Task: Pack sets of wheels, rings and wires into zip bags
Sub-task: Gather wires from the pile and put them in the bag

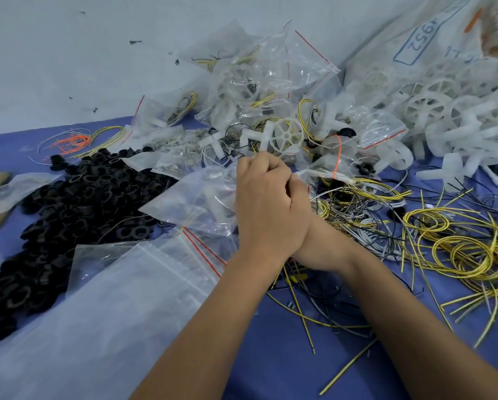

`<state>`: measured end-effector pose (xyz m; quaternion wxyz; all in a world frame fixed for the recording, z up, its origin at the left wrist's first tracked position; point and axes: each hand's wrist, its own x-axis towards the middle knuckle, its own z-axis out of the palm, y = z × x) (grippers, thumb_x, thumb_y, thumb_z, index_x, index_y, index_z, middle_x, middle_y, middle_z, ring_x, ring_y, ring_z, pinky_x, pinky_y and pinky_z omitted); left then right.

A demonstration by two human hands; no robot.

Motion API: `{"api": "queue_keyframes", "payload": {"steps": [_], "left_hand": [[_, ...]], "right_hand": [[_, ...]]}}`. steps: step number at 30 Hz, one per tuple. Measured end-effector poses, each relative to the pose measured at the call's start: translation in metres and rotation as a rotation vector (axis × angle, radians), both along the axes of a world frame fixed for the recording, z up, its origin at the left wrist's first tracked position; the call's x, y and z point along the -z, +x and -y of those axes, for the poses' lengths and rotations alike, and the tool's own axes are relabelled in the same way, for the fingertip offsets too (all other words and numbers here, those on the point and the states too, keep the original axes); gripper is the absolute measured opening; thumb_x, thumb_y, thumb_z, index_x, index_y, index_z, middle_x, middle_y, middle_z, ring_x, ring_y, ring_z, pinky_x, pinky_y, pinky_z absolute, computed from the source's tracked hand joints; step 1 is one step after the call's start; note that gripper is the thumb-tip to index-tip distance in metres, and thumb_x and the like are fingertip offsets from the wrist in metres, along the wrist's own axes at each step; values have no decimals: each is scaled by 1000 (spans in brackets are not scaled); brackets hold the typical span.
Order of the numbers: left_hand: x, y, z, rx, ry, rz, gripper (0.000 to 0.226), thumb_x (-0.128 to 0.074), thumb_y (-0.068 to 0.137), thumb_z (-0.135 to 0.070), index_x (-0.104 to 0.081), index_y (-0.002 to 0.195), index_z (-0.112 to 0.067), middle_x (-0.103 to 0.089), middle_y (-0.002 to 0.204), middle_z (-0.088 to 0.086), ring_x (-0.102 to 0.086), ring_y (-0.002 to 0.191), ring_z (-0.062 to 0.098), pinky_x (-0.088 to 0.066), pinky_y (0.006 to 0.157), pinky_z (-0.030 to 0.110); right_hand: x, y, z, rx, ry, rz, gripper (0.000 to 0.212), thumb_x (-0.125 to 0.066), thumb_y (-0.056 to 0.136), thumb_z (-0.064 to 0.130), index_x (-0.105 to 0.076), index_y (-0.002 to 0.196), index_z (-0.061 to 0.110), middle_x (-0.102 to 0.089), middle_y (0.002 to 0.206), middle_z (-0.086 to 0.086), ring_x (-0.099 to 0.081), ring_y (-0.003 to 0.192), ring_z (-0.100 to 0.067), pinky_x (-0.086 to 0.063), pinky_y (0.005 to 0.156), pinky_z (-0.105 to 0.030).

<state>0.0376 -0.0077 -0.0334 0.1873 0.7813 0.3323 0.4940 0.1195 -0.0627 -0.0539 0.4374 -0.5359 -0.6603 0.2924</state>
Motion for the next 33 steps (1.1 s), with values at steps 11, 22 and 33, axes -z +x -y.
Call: {"api": "queue_keyframes", "payload": {"steps": [11,22,33], "left_hand": [[4,8,6,41,-206,188,42,-51,99,-14,-36,61,-25,-45,77,-2,-46,80,21,-33,70,31],[31,26,24,280,-284,42,47,-55,103,-14,-36,64,-32,-40,72,-7,-40,69,10,-29,64,25],[42,21,19,119,-307,-131,28,-63,92,-14,-53,66,-13,-54,75,3,-51,75,17,-34,68,32]], "right_hand": [[-5,54,1,903,257,-20,19,-61,93,6,-77,97,14,-76,82,1,-73,72,-15,-61,70,-36],[-3,155,50,1473,-394,602,36,-63,92,32,-67,125,20,-37,147,-23,-24,140,-43,-28,110,-57],[5,157,40,1463,-217,576,25,-66,93,29,-67,116,19,-59,123,-12,-38,128,-35,-28,103,-51]]}}
